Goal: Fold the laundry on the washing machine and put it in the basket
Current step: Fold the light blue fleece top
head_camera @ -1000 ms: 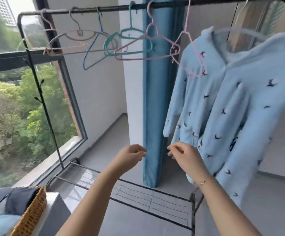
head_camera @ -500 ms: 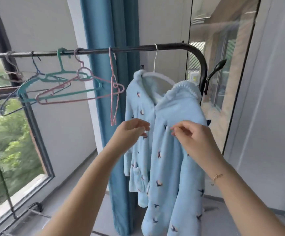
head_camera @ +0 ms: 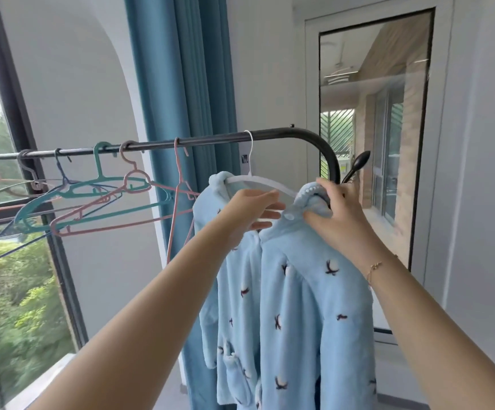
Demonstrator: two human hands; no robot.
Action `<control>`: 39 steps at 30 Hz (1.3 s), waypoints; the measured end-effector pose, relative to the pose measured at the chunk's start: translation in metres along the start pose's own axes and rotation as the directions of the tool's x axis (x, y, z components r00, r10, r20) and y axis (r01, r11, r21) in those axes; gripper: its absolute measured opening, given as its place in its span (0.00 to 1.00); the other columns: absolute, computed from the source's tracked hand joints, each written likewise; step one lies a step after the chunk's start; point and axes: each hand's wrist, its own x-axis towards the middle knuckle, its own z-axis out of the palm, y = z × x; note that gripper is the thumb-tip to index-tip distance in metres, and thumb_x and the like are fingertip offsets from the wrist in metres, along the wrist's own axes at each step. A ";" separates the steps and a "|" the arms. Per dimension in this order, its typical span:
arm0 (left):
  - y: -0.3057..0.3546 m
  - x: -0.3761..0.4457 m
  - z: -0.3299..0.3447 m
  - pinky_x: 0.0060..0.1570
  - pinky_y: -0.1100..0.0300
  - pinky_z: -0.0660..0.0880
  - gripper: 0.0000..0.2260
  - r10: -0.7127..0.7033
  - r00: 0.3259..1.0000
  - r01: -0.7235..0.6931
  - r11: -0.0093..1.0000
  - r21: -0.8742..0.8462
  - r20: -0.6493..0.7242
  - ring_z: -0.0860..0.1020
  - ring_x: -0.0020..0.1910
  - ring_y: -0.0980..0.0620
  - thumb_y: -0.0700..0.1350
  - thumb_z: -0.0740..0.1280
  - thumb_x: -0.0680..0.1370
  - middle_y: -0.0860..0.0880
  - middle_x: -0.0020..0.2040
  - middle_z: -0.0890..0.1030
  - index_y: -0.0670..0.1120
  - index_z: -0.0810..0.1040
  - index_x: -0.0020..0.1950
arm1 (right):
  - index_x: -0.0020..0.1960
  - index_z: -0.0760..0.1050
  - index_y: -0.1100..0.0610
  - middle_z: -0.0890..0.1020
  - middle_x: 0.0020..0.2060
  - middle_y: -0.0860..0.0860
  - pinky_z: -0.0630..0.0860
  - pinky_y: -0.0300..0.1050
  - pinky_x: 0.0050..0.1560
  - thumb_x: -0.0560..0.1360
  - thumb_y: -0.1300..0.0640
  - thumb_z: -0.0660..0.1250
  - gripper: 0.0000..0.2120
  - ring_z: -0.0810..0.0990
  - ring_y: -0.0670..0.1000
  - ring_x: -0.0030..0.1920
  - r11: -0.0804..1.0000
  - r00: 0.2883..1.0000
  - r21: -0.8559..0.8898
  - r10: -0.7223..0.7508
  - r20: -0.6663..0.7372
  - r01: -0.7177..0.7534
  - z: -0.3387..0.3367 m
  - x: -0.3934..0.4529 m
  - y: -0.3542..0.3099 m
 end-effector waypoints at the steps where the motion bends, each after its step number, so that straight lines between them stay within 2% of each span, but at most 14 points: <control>1: 0.000 0.002 0.003 0.56 0.56 0.77 0.09 -0.004 1.000 0.003 1.000 0.023 0.026 0.80 0.43 0.55 0.48 0.64 0.80 0.50 0.46 0.82 0.44 0.79 0.54 | 0.69 0.68 0.53 0.68 0.57 0.54 0.61 0.34 0.57 0.71 0.55 0.69 0.27 0.70 0.50 0.58 0.999 1.000 -0.043 -0.007 0.020 0.008 0.001 0.000 0.002; 5: -0.002 0.007 0.014 0.54 0.57 0.78 0.12 0.032 0.997 -0.039 0.994 0.105 0.069 0.77 0.44 0.53 0.50 0.65 0.79 0.47 0.45 0.80 0.43 0.81 0.54 | 0.66 0.71 0.53 0.74 0.52 0.54 0.66 0.42 0.48 0.73 0.56 0.67 0.21 0.74 0.55 0.53 0.996 0.997 -0.089 0.013 0.078 -0.006 -0.006 0.003 0.002; 8: -0.004 0.007 0.016 0.48 0.62 0.78 0.11 -0.001 1.000 0.000 1.000 0.023 0.030 0.77 0.40 0.54 0.52 0.65 0.80 0.49 0.41 0.80 0.45 0.81 0.49 | 0.44 0.73 0.58 0.72 0.36 0.51 0.62 0.44 0.34 0.71 0.55 0.69 0.08 0.71 0.53 0.37 0.997 0.996 -0.072 0.020 0.090 -0.013 -0.010 0.005 0.001; 10: -0.005 0.008 0.018 0.47 0.63 0.78 0.13 -0.016 1.000 0.016 1.000 0.008 0.019 0.77 0.40 0.54 0.54 0.65 0.79 0.49 0.41 0.80 0.45 0.81 0.50 | 0.33 0.67 0.59 0.66 0.27 0.50 0.57 0.46 0.31 0.70 0.54 0.71 0.15 0.64 0.50 0.30 0.998 0.997 -0.065 0.001 0.073 0.004 -0.012 0.003 0.002; 12: -0.006 0.008 0.019 0.45 0.65 0.77 0.13 -0.018 1.000 0.018 1.000 0.019 0.000 0.76 0.40 0.54 0.53 0.66 0.79 0.47 0.43 0.79 0.44 0.81 0.51 | 0.29 0.61 0.56 0.62 0.25 0.49 0.55 0.45 0.30 0.70 0.53 0.72 0.21 0.60 0.49 0.28 0.998 0.999 -0.051 -0.025 0.036 0.026 -0.013 -0.002 0.001; 19: -0.009 -0.001 0.028 0.44 0.58 0.70 0.08 -0.004 0.997 -0.001 0.998 -0.059 -0.081 0.71 0.41 0.49 0.47 0.65 0.78 0.44 0.41 0.76 0.44 0.80 0.46 | 0.33 0.68 0.61 0.69 0.37 0.52 0.64 0.43 0.37 0.67 0.49 0.73 0.19 0.68 0.51 0.38 0.968 0.944 -0.056 -0.251 -0.216 0.245 0.003 -0.022 0.011; 21: -0.010 -0.004 0.028 0.44 0.57 0.68 0.08 -0.009 0.995 0.000 0.996 -0.085 -0.104 0.69 0.38 0.49 0.46 0.66 0.77 0.47 0.37 0.75 0.45 0.80 0.40 | 0.37 0.68 0.61 0.71 0.40 0.52 0.67 0.42 0.40 0.69 0.52 0.73 0.16 0.70 0.52 0.41 0.955 0.930 0.027 -0.280 -0.237 0.295 0.006 -0.030 0.010; 24: -0.014 -0.009 0.025 0.43 0.58 0.68 0.12 -0.036 0.993 0.019 0.989 -0.147 -0.110 0.68 0.33 0.52 0.44 0.66 0.77 0.52 0.31 0.74 0.47 0.80 0.34 | 0.39 0.66 0.59 0.70 0.33 0.50 0.65 0.42 0.34 0.73 0.58 0.71 0.14 0.68 0.50 0.34 0.948 0.950 0.170 -0.234 -0.207 0.270 0.014 -0.052 0.006; 28: -0.019 -0.015 0.019 0.34 0.64 0.64 0.11 -0.059 0.993 0.034 0.974 -0.224 -0.105 0.66 0.29 0.56 0.44 0.67 0.77 0.52 0.31 0.72 0.46 0.76 0.35 | 0.36 0.62 0.60 0.65 0.30 0.50 0.63 0.44 0.32 0.75 0.60 0.70 0.17 0.64 0.51 0.32 0.942 0.933 0.191 -0.218 -0.285 0.278 0.019 -0.078 0.001; 31: -0.018 -0.019 0.012 0.32 0.65 0.62 0.11 -0.073 0.991 0.041 0.962 -0.271 -0.110 0.72 0.26 0.60 0.43 0.67 0.77 0.54 0.28 0.72 0.47 0.76 0.35 | 0.37 0.61 0.56 0.64 0.31 0.46 0.61 0.37 0.33 0.72 0.68 0.69 0.17 0.63 0.47 0.32 0.936 0.919 0.200 -0.211 -0.332 0.288 0.022 -0.100 -0.005; 34: -0.017 -0.025 0.006 0.33 0.67 0.62 0.08 -0.081 0.989 0.040 0.954 -0.296 -0.128 0.76 0.25 0.62 0.41 0.65 0.78 0.53 0.29 0.72 0.46 0.75 0.38 | 0.52 0.66 0.46 0.69 0.33 0.43 0.63 0.30 0.32 0.71 0.66 0.69 0.20 0.68 0.44 0.30 0.914 0.973 0.365 -0.109 -0.205 0.179 0.027 -0.119 -0.014; 36: -0.019 -0.029 0.003 0.35 0.67 0.62 0.07 -0.087 0.989 0.046 0.951 -0.307 -0.123 0.75 0.24 0.62 0.41 0.65 0.78 0.53 0.30 0.71 0.45 0.75 0.39 | 0.67 0.62 0.44 0.71 0.34 0.43 0.67 0.29 0.31 0.71 0.60 0.73 0.30 0.73 0.43 0.31 0.908 0.994 0.407 -0.068 -0.087 0.098 0.028 -0.123 -0.019; 37: -0.018 -0.032 0.003 0.35 0.67 0.63 0.08 -0.092 0.989 0.052 0.948 -0.314 -0.113 0.75 0.23 0.61 0.40 0.65 0.78 0.52 0.30 0.71 0.45 0.75 0.39 | 0.68 0.63 0.46 0.73 0.37 0.41 0.69 0.28 0.34 0.70 0.57 0.74 0.32 0.75 0.40 0.36 0.924 0.997 0.373 -0.077 -0.028 0.082 0.027 -0.122 -0.019; 39: -0.018 -0.037 0.002 0.34 0.66 0.63 0.09 -0.099 0.990 0.060 0.941 -0.333 -0.103 0.75 0.23 0.61 0.40 0.65 0.78 0.53 0.29 0.71 0.45 0.74 0.38 | 0.60 0.70 0.50 0.75 0.44 0.40 0.71 0.28 0.42 0.68 0.53 0.76 0.24 0.77 0.39 0.45 0.961 0.990 0.254 -0.127 0.064 0.107 0.028 -0.120 -0.018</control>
